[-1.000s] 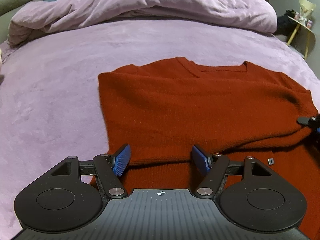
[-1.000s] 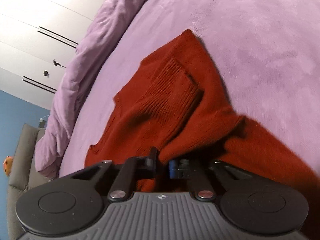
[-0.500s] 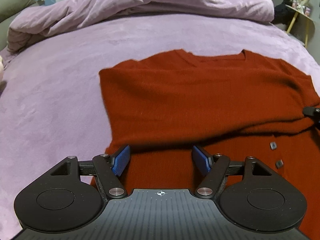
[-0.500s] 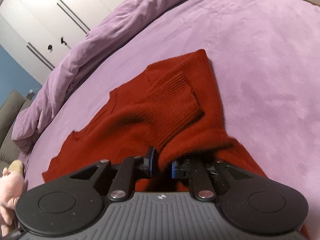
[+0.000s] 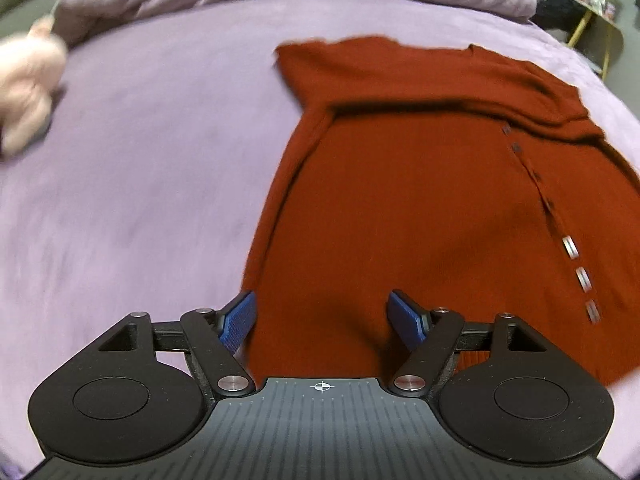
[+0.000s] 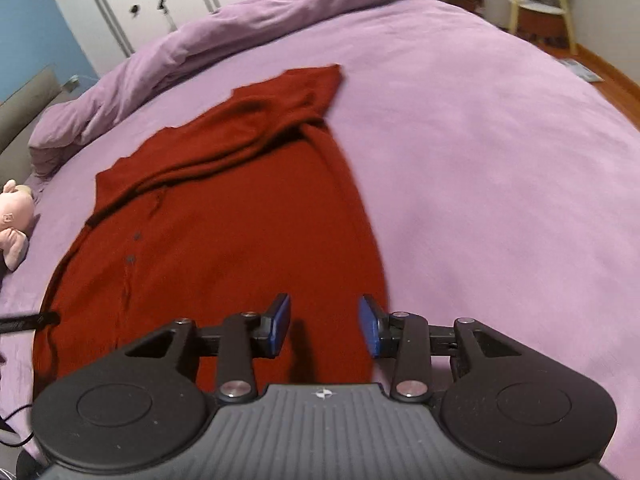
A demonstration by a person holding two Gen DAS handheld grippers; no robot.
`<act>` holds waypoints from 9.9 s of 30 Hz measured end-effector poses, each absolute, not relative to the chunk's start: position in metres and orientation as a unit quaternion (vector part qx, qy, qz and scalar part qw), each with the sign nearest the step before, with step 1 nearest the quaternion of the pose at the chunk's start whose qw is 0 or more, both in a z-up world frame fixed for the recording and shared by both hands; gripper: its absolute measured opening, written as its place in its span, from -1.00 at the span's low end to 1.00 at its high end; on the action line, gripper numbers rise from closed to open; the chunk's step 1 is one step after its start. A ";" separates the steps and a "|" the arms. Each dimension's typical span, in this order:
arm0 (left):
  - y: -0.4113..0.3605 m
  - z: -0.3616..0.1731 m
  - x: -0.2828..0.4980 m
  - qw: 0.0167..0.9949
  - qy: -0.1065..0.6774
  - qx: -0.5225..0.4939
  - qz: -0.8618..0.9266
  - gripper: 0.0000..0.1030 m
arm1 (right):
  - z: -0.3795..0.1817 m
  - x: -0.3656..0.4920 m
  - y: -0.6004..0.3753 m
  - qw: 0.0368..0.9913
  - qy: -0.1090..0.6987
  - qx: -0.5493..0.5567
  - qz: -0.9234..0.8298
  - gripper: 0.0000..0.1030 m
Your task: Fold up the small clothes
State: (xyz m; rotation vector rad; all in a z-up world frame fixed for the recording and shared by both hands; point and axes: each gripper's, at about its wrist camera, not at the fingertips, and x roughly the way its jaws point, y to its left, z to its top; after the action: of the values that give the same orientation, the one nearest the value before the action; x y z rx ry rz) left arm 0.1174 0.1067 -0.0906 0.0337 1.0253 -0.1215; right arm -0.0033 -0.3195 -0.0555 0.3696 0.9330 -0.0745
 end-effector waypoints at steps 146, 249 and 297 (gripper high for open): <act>0.019 -0.122 0.401 0.930 0.364 0.006 -0.053 0.08 | -0.110 0.338 -0.274 0.951 0.302 -0.018 -0.061 -0.83; 0.055 -0.071 0.298 0.881 0.406 -0.186 -0.159 0.07 | -0.053 0.228 -0.165 0.921 0.353 0.146 0.080 -0.73; -0.001 -0.088 0.308 0.863 0.455 -0.159 -0.151 0.20 | -0.069 0.274 -0.268 0.905 0.394 0.157 0.045 -0.66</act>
State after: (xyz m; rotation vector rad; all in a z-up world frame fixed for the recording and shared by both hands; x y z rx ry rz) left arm 0.3083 -0.0012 -0.0881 -0.3343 0.9535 -0.3172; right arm 0.2741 -0.2684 -0.0691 0.3243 0.8141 0.0925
